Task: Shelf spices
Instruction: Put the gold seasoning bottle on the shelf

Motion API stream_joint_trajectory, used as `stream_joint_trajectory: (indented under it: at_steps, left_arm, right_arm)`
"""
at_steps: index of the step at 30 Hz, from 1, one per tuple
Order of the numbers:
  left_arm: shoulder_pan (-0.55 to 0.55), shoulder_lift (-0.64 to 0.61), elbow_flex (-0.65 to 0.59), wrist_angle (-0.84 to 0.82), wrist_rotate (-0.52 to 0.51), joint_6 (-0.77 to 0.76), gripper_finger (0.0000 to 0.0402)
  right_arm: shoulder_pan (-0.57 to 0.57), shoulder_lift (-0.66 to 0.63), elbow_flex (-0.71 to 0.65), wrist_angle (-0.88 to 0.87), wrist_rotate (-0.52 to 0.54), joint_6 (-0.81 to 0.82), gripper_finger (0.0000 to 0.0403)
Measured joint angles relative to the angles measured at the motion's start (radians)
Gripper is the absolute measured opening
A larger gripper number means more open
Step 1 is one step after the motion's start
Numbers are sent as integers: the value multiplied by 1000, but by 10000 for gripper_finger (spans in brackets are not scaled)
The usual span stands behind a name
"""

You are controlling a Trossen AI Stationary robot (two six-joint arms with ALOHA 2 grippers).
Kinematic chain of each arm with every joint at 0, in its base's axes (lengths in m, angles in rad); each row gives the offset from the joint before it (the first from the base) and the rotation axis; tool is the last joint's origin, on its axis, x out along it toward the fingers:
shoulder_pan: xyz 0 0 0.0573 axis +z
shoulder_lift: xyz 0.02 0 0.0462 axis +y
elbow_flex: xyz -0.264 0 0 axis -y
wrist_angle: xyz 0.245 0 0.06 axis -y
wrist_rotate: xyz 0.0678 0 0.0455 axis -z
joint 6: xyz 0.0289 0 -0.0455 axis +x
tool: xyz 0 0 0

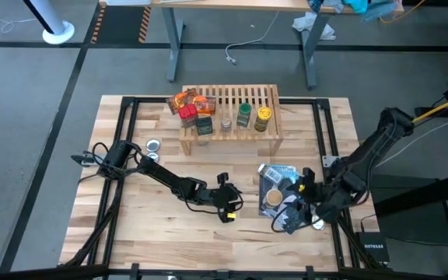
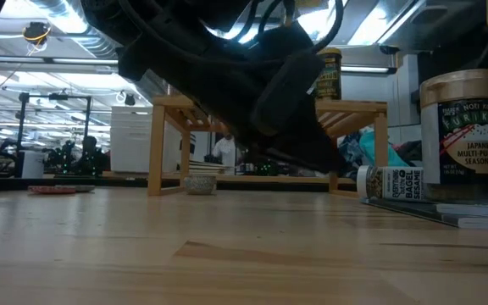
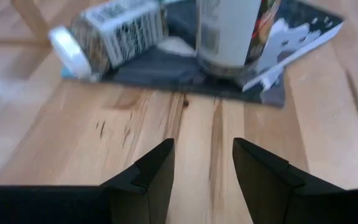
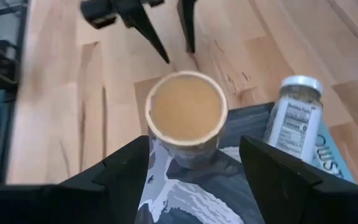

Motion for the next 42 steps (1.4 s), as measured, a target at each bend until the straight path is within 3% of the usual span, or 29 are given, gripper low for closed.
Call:
stream_joint_trajectory:
  at_steps: [8,15,32,42]
  left_arm:
    - [14,0,0,61,23,20,156]
    - [43,0,0,84,58,32,156]
    - [68,0,0,179,177,61,156]
    - [64,0,0,175,180,115,156]
  right_arm:
    - [42,119,-55,46,51,167,256]
    - [39,193,-105,211,50,165,256]
    - [39,334,-104,295,127,172,257]
    - [39,358,-104,339,121,165,257]
